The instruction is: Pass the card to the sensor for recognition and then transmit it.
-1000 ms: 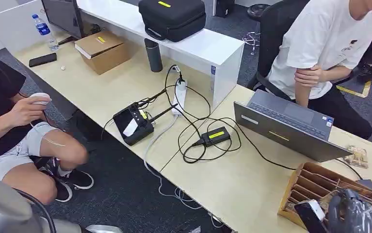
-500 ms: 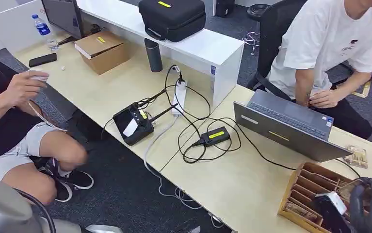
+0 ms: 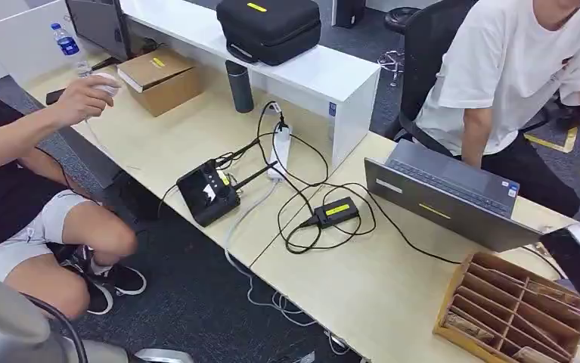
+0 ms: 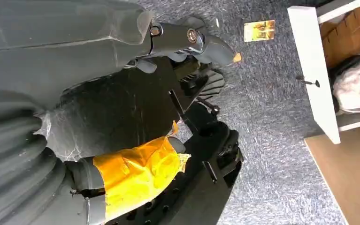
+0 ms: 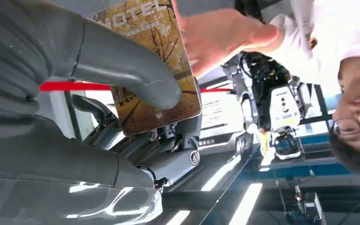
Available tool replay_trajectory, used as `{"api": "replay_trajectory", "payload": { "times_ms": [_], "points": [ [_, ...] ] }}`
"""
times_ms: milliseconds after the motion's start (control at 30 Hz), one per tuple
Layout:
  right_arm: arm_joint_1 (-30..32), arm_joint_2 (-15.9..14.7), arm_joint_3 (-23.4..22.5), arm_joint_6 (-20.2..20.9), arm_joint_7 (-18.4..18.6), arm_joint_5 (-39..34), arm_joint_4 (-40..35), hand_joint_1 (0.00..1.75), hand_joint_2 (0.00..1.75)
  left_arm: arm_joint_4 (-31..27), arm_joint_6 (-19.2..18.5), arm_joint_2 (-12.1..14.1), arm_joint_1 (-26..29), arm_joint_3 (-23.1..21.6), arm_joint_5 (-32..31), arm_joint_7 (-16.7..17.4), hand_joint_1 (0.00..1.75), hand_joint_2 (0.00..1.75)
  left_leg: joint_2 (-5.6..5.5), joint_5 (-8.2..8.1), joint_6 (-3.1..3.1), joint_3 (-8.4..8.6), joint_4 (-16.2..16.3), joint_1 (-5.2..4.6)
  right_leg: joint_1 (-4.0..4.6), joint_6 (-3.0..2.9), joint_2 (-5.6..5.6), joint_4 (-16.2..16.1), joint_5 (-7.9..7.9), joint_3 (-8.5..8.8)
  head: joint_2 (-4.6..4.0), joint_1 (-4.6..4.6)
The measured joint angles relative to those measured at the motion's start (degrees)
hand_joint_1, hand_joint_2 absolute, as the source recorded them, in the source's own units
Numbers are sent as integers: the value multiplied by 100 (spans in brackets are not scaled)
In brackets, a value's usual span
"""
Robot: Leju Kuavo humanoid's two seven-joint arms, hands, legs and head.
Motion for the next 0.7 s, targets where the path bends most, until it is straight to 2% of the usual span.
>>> {"api": "replay_trajectory", "payload": {
  "times_ms": [267, 300, 500, 700],
  "points": [
    [-680, 347, 74, -13, 11, -179, 978, 175, 175, 0, -39, -37, -45, -90, -57, 0, 0, 175, -1, 4, -5, 0, 0, 1, 0, 0, 0, 4, 0, -2, 0, -2],
    [-716, 387, 81, -13, 4, -188, 1061, 0, 175, 0, -41, -43, -47, -90, -57, 0, 0, 175, -1, 4, -5, 0, 0, 1, 0, 0, 0, 4, 0, -2, 0, 0],
    [-853, 557, 142, -26, -26, -219, 1464, 0, 175, 0, -173, -52, -50, -90, -52, -7, 0, 175, -1, 4, -6, -1, 0, 0, 0, 0, 0, 4, 0, -3, 0, -2],
    [-910, 599, 201, -42, -24, -221, 1665, 0, 175, 0, -129, -55, -53, -90, -6, -7, 0, 175, -1, 4, -6, -1, 0, 0, 0, 0, -1, 4, 0, -3, 0, 0]
  ]
}}
